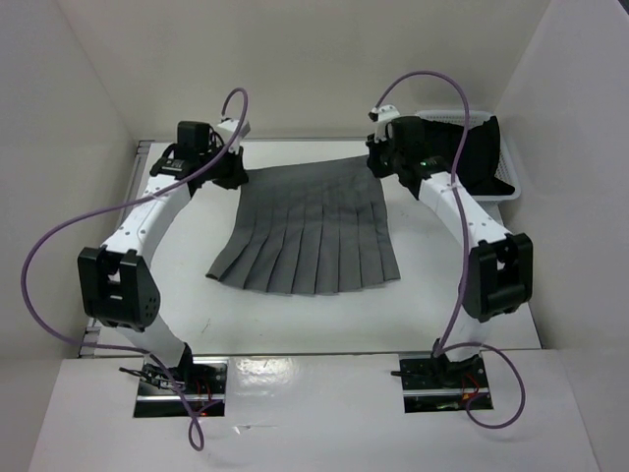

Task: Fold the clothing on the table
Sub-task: Fold the skirt

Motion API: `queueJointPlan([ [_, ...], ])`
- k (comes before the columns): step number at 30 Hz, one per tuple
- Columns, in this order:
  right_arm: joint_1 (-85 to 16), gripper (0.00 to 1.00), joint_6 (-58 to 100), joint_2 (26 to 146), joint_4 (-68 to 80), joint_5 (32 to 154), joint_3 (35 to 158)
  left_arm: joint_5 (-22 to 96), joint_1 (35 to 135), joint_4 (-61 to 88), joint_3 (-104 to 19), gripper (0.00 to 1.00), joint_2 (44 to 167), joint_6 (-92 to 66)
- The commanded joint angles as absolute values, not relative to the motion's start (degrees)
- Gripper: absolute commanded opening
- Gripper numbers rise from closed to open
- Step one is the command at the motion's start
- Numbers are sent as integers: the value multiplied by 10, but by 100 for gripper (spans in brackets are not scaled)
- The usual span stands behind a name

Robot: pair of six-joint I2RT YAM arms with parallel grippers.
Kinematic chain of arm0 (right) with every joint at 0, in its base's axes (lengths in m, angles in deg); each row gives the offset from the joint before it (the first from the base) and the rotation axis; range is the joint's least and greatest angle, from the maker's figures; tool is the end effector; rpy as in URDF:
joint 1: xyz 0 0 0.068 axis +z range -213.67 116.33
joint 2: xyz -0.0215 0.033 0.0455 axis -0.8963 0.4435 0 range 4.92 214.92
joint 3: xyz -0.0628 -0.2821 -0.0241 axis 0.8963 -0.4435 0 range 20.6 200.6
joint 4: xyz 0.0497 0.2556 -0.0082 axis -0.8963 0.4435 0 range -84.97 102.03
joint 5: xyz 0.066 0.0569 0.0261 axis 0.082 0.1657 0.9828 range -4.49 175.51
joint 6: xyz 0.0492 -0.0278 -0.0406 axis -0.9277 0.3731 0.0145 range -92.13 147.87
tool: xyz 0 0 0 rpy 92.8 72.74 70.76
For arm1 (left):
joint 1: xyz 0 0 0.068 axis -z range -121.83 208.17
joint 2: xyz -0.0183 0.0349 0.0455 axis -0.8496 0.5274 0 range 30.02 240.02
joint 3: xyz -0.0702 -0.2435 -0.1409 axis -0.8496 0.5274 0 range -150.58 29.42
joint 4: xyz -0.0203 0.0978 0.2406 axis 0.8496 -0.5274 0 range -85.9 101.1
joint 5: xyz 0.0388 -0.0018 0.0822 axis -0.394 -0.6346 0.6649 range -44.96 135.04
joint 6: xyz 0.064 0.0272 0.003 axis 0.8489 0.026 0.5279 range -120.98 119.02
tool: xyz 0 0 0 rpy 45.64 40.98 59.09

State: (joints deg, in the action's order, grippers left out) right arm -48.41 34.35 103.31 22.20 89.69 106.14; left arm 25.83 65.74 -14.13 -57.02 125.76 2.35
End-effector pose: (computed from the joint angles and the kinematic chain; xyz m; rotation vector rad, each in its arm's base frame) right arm 0.4094 0.1160 0.3311 -0.4391 2.0512 0.1689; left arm 0.3977 -0.0715 0.3413 0.3954 2.1272 -0.4062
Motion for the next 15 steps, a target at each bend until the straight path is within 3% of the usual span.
queueJointPlan([
  [1, -491, 0, 398, 967, 222, 861, 1024, 281, 635, -160, -532, 0, 1199, 84],
  [15, -442, 0, 572, 802, 320, 957, 868, 270, 635, -188, -367, 0, 1044, 202],
])
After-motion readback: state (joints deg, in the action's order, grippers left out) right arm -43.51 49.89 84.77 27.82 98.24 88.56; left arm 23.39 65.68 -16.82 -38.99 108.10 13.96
